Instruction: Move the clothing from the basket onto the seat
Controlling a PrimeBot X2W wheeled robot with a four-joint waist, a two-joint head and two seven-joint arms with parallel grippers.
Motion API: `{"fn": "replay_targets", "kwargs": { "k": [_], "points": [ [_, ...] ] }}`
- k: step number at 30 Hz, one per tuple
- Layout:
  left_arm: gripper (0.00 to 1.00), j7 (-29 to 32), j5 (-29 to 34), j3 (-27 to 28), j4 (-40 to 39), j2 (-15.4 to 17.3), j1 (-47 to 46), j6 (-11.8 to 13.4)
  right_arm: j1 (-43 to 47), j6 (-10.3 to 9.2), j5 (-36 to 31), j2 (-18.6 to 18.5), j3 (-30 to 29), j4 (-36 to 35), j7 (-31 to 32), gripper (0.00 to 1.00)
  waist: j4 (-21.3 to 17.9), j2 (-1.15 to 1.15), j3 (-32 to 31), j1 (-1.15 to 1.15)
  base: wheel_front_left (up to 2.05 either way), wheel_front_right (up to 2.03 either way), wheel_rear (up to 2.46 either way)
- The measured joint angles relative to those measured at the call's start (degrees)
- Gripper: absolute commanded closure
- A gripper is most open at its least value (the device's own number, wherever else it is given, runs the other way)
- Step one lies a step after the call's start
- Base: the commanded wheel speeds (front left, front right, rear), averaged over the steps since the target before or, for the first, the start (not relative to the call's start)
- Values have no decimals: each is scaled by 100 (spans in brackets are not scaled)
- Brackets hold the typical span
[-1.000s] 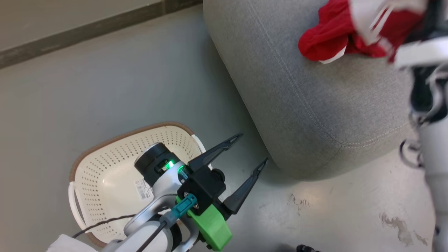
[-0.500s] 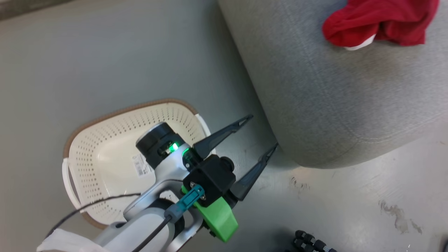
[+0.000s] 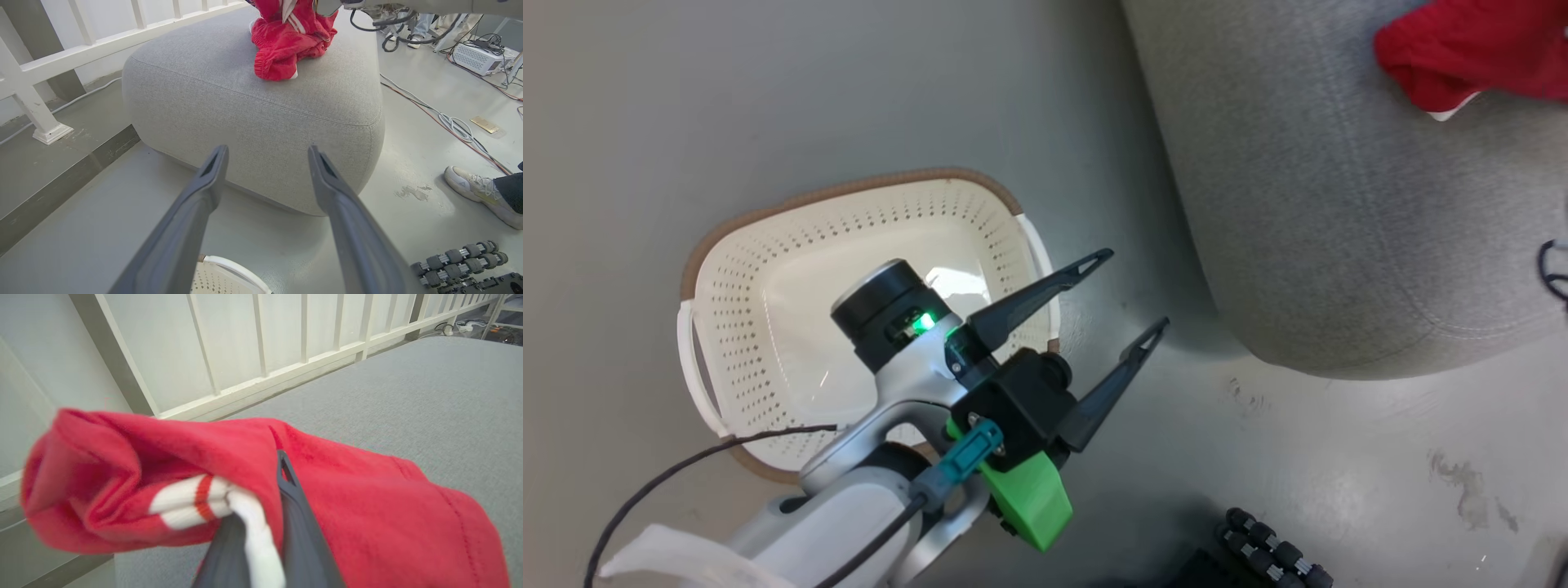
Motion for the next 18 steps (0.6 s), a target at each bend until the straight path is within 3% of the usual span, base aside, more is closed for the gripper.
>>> {"fn": "replay_targets", "kwargs": {
  "k": [7, 9, 10, 18],
  "points": [
    [0, -35, -1, 21, 48, 68, -53, -4, -88, 105, 92, 186, 58, 457, -7, 100, 85, 0, 128, 0, 0, 0, 0],
    [0, -62, -10, 37, 51, 86, -79, -5, -151, 156, 91, 171, 76, 525, -18, 47, 79, 0, 125, 0, 0, 0, 0],
    [0, -89, -15, 42, 66, 101, -86, -5, -180, 162, 90, 171, 94, 578, -38, 0, 75, 0, 118, 0, 0, 0, 0],
    [0, -219, -62, 37, 220, 141, -90, -5, -209, 308, -79, 171, 320, 1009, -109, 0, 25, 0, -33, -1, 0, 0, 0]
  ]
}}
